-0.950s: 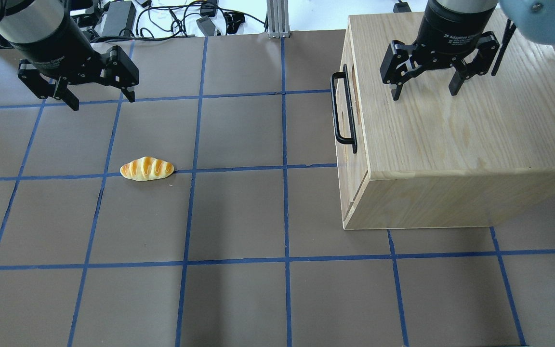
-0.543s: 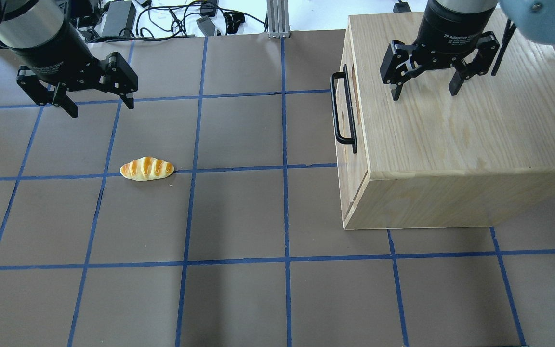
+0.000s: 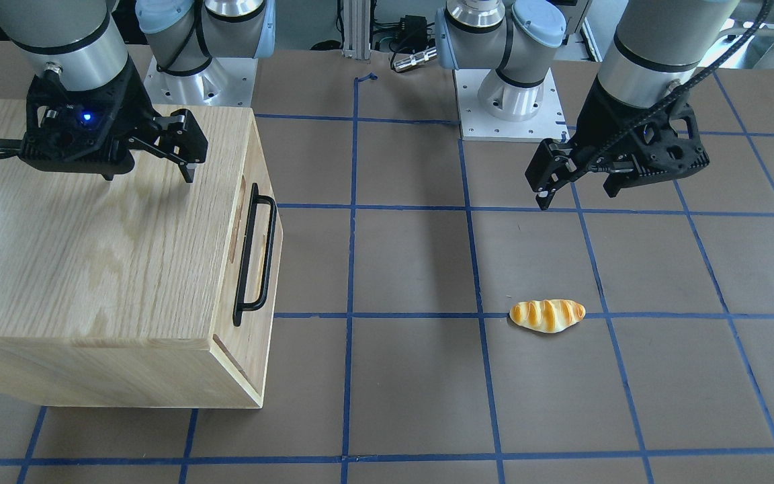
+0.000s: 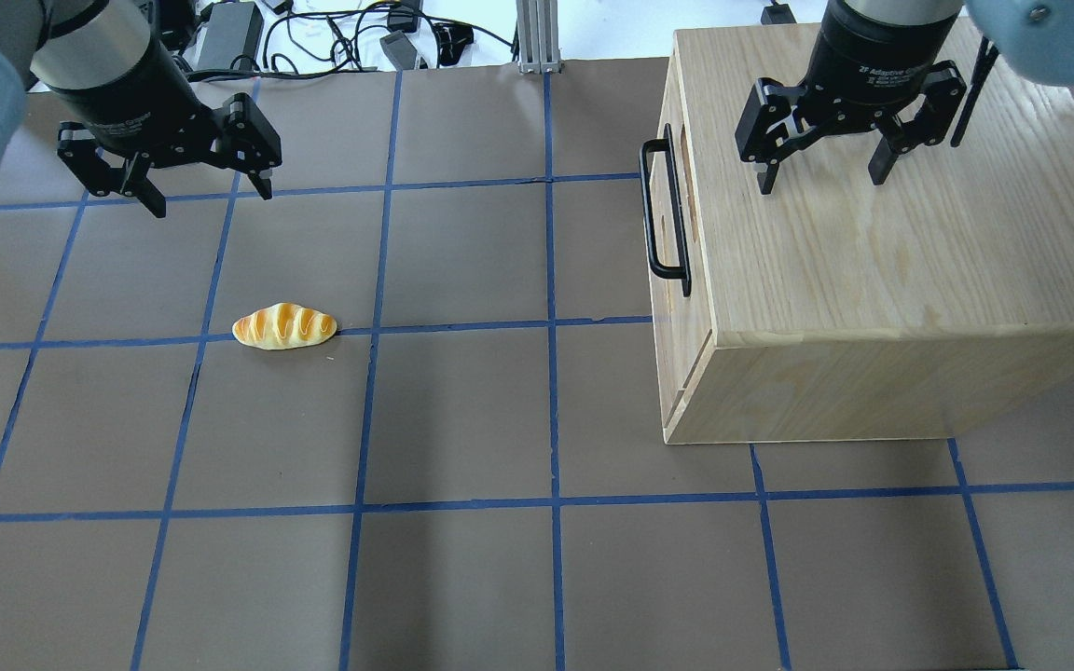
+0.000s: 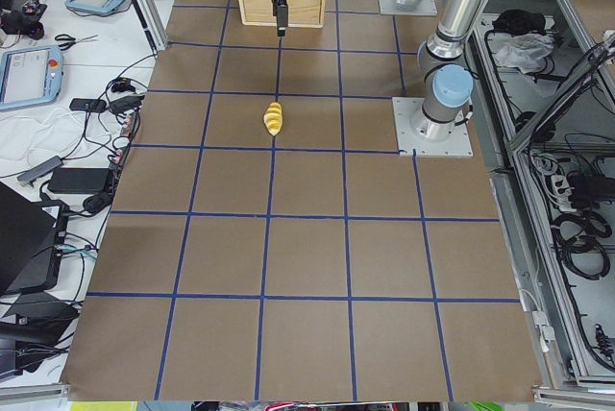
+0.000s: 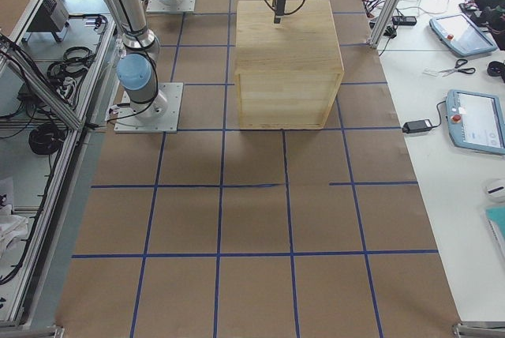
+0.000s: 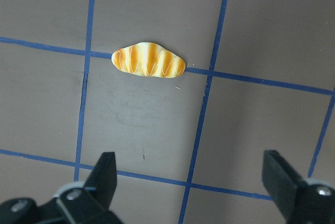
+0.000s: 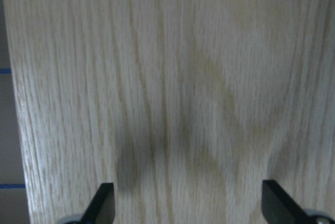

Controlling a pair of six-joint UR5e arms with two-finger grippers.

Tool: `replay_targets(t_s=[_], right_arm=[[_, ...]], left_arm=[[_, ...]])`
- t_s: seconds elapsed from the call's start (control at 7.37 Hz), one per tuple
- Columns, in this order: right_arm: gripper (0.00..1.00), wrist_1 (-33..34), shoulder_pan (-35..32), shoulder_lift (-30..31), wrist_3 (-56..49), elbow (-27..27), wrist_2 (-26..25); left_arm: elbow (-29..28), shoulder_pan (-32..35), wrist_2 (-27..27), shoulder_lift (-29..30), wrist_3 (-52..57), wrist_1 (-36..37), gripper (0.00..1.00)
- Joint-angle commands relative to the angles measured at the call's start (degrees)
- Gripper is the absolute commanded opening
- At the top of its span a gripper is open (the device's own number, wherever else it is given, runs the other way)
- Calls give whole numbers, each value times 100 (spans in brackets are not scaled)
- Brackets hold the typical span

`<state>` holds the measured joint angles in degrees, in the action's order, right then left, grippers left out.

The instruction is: Open upper drawer

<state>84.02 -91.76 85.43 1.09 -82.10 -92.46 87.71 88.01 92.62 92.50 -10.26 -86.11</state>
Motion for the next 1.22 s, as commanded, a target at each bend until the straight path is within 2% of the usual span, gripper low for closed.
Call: replay_targets(t_s=[0.0, 0.27, 0.41, 0.81, 1.09], right_arm=[[100, 0, 0, 0, -4, -8, 0], [100, 0, 0, 0, -4, -8, 0], [100, 0, 0, 0, 5, -8, 0], [100, 0, 0, 0, 5, 1, 0], [100, 0, 0, 0, 5, 1, 0]], left_arm=[[-34, 242, -810, 232, -387, 416, 100], [-104, 750, -886, 320, -1262, 672, 100], [-114, 996, -912, 434, -1816, 1039, 100], [-114, 1568, -1447, 795, -3058, 1780, 100], [-114, 1946, -1475, 1014, -3612, 2253, 100]])
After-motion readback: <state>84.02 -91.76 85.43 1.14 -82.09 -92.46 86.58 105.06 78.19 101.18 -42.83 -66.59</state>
